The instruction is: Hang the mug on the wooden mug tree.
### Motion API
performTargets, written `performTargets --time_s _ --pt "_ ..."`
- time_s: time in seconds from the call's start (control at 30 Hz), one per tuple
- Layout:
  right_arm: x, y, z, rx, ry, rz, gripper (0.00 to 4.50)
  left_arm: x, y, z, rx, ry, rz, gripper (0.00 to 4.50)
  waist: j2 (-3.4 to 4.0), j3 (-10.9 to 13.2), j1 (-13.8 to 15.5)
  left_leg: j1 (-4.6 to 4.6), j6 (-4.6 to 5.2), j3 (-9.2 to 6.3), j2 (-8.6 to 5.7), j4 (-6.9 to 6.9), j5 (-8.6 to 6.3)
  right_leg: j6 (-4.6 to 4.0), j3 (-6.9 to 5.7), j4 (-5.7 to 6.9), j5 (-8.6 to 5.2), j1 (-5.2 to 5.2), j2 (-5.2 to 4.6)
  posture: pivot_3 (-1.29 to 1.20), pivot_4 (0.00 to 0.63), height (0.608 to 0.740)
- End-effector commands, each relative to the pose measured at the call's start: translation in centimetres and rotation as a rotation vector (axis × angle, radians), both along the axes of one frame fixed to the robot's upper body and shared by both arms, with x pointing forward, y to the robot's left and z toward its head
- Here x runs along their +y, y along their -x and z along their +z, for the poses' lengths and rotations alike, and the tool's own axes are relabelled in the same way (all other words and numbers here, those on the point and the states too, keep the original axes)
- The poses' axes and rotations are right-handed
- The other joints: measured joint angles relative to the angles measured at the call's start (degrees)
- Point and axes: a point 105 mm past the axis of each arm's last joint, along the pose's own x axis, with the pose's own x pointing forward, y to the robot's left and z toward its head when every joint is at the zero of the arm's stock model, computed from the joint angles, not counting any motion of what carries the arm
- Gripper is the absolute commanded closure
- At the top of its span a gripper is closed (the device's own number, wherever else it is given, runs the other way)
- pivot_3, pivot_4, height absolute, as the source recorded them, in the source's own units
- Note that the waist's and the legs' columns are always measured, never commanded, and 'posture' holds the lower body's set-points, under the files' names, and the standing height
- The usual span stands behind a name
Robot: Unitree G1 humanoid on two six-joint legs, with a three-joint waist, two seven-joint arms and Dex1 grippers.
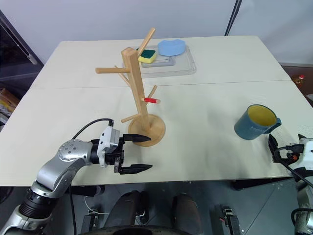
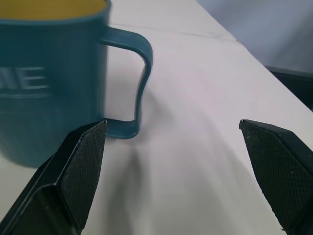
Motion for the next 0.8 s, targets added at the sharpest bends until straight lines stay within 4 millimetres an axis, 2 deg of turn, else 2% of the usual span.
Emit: performTargets --time_s 0.03,0.57,0.67,0.73,0.8 --pt "-0.6 -0.4 0.8 -0.018 0.026 0.000 0.04 0.0 0.3 0.6 -0.040 0.011 -0.006 0.00 0.00 0.00 0.12 0.00 0.00 0.00 0.00 0.00 0.00 0.00 0.00 0.00 0.00 0.00 0.00 0.00 0.150 0.740" --pt "-0.3 -4.0 0.3 -0.024 -0.023 0.076 0.04 -0.1 0.1 0.8 -0.054 0.020 0.028 0.00 0.00 0.00 -0.01 0.01 0.01 0.04 0.01 0.03 0.00 0.03 0.05 0.02 0.01 0.01 0.06 0.00 0.150 0.740" --pt "0.1 -4.4 0.3 -0.028 -0.044 0.107 0.91 0.0 0.0 0.8 -0.057 0.023 0.040 0.00 0.01 0.00 -0.04 0.01 0.01 0.04 0.02 0.03 0.00 0.03 0.05 0.02 0.01 0.01 0.07 0.00 0.150 0.740" --pt "0.2 -4.5 0.4 -0.033 -0.048 0.117 1.80 0.0 -0.1 0.8 -0.058 0.025 0.045 0.00 0.01 0.00 -0.04 0.01 0.01 0.04 0.02 0.03 0.00 0.03 0.06 0.02 0.01 0.01 0.06 0.00 0.150 0.740" --pt "0.3 -4.6 0.4 -0.037 -0.055 0.126 2.97 0.0 -0.1 0.9 -0.060 0.027 0.052 0.00 0.01 0.00 0.02 0.01 0.01 0.04 0.02 0.04 0.00 0.03 0.06 0.02 0.02 0.01 0.06 0.00 0.150 0.740"
